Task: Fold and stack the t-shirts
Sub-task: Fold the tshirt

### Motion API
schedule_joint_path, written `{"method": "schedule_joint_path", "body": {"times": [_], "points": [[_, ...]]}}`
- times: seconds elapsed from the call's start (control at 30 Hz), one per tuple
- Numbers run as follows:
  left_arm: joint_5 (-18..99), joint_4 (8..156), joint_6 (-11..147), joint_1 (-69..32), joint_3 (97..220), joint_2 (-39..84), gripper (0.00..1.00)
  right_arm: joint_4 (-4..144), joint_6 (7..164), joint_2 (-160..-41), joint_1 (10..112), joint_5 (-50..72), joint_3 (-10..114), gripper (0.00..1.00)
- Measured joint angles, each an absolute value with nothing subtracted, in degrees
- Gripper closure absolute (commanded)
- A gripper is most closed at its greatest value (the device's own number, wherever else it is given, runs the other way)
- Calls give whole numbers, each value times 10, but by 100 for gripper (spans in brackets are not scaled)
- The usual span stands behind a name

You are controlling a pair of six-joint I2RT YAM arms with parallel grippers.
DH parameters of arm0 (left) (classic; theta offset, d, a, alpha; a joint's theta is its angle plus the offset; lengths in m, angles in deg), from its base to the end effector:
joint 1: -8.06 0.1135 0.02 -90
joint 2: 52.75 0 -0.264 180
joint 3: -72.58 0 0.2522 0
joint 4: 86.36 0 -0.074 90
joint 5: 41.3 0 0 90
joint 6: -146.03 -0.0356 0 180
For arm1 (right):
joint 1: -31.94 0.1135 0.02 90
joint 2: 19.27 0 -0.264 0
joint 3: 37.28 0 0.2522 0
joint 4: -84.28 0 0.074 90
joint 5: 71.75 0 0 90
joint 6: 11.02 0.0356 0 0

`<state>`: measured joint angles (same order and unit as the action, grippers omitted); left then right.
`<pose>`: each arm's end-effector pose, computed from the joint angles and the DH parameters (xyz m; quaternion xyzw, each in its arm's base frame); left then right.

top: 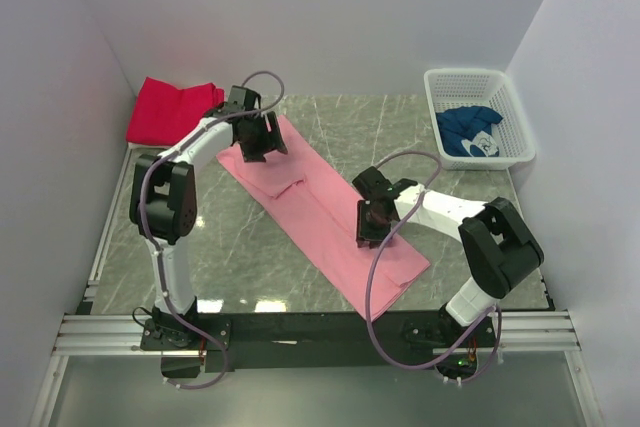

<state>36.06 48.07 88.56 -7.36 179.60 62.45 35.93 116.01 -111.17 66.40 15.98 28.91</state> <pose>0.4282 -0.1262 0.2288 -0.1067 0.9392 -0.2212 0.2400 0.2351 0.1630 0.1626 0.0195 0.9900 0.0969 0.1011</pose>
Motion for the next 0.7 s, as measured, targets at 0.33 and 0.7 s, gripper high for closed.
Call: {"method": "schedule_joint_path", "body": {"times": [0.33, 0.7], "points": [[380, 443, 886, -76, 1787, 691, 30, 389, 1169, -1112, 664, 138, 276, 58], [382, 441, 870, -81, 1877, 751, 30, 413, 1177, -1127, 714, 90, 283, 58]]}}
